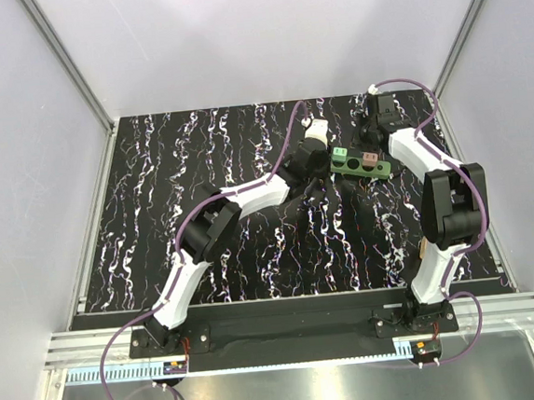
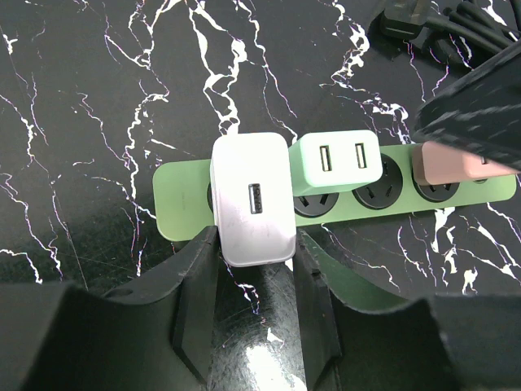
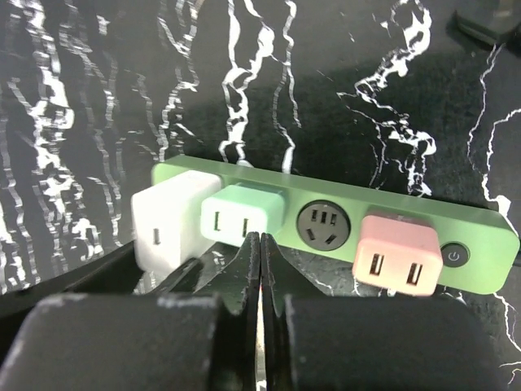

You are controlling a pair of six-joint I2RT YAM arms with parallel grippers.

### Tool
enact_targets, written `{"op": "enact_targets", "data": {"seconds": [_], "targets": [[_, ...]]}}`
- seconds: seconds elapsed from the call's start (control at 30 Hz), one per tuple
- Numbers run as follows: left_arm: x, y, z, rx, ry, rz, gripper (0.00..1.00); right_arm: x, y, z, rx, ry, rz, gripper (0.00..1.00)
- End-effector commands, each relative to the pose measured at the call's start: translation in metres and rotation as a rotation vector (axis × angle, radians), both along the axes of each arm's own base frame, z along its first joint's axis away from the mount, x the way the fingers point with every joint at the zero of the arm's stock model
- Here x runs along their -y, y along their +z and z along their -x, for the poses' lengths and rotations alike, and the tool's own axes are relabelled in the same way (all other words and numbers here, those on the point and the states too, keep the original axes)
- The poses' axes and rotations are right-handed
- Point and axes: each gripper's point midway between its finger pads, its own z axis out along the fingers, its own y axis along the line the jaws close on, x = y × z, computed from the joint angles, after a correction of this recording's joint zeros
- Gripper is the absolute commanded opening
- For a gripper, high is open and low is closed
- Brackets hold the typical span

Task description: Pull the plug off the socket

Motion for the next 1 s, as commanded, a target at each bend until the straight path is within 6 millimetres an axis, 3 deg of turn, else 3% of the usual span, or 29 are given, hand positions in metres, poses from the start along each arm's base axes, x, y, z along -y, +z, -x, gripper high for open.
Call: {"op": "enact_targets", "data": {"seconds": [0.0,0.23,0.43,0.97], "targets": [[0.007,0.082,-0.010,0.152,0.007,0.123,0.15,0.004,-0.002,-0.003,-0.019,-0.016,0.047,0.00],[0.008,0.083,-0.012,0.161,0.005,0.130,0.15,0.003,-0.019,-0.001,-0.078,-0.009,0.060,0.00],[0.012,0.084,-0.014,0.168,-0.002,0.141,0.15,-0.003,-0.045,-0.005,-0.129,0.000,0.056,0.00],[0.019,0.094,-0.013,0.196,-0.039,0.177,0.15,0.003,-0.080,-0.013,-0.166,-0.042,0.095,0.00]]}}
